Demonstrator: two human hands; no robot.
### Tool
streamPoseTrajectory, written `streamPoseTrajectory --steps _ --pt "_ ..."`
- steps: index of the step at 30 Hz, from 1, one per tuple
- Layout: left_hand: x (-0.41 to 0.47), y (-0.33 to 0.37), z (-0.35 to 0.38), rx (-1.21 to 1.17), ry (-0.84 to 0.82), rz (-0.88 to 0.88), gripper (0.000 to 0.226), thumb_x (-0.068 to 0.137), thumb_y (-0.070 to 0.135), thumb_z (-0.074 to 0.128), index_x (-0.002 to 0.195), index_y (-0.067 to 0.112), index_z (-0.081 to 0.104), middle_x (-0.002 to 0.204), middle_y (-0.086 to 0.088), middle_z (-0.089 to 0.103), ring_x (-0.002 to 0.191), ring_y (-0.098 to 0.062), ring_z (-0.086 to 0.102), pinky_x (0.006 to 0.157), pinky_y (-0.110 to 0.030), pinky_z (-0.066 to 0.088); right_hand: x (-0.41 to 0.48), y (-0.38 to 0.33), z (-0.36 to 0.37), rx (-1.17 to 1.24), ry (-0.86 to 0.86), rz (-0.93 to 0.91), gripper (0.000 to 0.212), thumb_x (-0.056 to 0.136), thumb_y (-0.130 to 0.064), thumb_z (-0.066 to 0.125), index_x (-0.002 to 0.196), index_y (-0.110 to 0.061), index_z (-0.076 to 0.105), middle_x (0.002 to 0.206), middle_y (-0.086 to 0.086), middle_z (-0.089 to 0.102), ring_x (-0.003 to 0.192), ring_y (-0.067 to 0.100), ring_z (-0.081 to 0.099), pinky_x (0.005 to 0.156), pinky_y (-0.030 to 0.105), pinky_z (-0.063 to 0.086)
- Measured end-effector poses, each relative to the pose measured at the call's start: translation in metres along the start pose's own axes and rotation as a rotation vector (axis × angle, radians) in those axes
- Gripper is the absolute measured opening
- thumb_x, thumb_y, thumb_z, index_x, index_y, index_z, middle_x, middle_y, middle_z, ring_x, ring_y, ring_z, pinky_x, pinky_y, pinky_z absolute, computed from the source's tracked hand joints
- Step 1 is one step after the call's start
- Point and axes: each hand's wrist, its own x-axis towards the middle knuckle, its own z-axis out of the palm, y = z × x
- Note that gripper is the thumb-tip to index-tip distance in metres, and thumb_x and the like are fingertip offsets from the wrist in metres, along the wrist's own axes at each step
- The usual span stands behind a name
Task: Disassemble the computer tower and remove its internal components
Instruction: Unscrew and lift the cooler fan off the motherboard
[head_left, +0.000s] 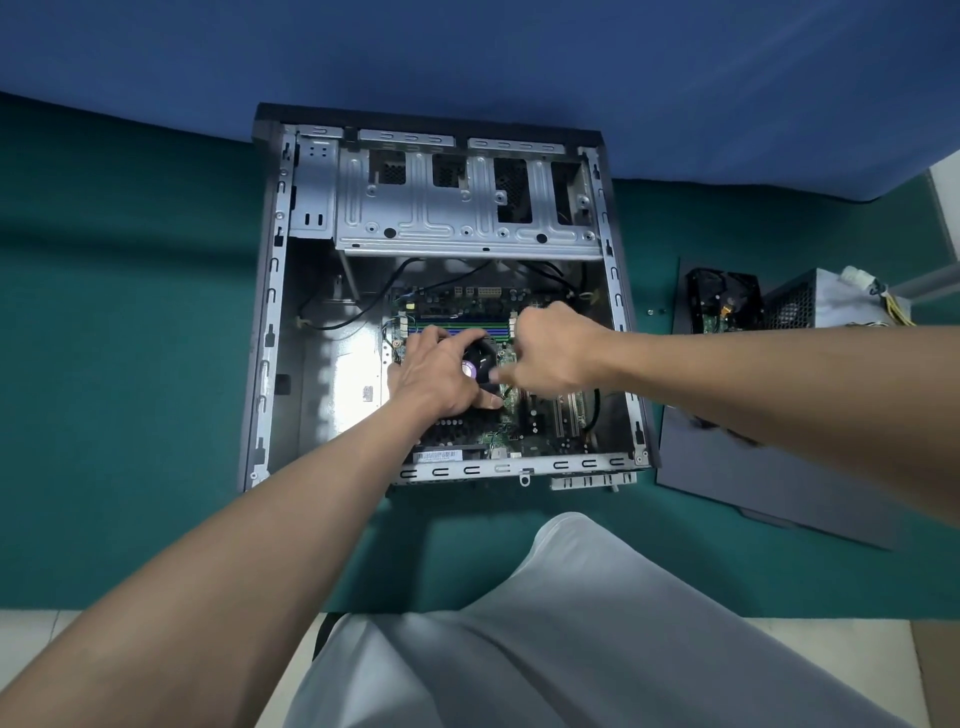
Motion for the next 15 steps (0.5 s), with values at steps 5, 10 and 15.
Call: streamPoseTrajectory --steps 5,10,15 --pt "0.000 0.000 0.001 -0.010 0.000 -0.008 0.094 0.062 0.053 0.082 0.141 0.051 0.032 0.137 0.001 0.035 0.134 -0.020 0.022 0.101 -0.045 0.029 0.004 0.004 0.001 0.685 -0.302 0.615 0.016 0.100 -0.010 0.036 0.099 -0.002 0.050 0.065 0.007 0.054 0.032 0.006 0.027 0.032 0.014 0.023" --pt "0.001 0.000 0.002 -0.009 0.004 -0.003 0.091 0.063 0.051 0.082 0.140 0.050 0.033 0.134 0.001 0.036 0.133 -0.020 0.023 0.101 -0.044 0.029 -0.001 -0.006 0.004 0.034 -0.145 0.231 0.014 0.095 -0.008 0.041 0.083 -0.003 0.047 0.086 0.009 0.055 0.062 0.018 0.054 0.044 0.021 0.041" --pt "0.001 0.000 0.002 -0.008 0.005 -0.002 0.091 0.066 0.046 0.083 0.142 0.049 0.032 0.136 0.002 0.035 0.133 -0.019 0.023 0.101 -0.044 0.029 -0.017 -0.004 -0.003 -0.950 -0.037 -0.434 0.020 0.102 -0.020 0.033 0.094 -0.012 0.049 0.075 0.006 0.047 0.075 0.027 0.052 0.060 0.032 0.039"
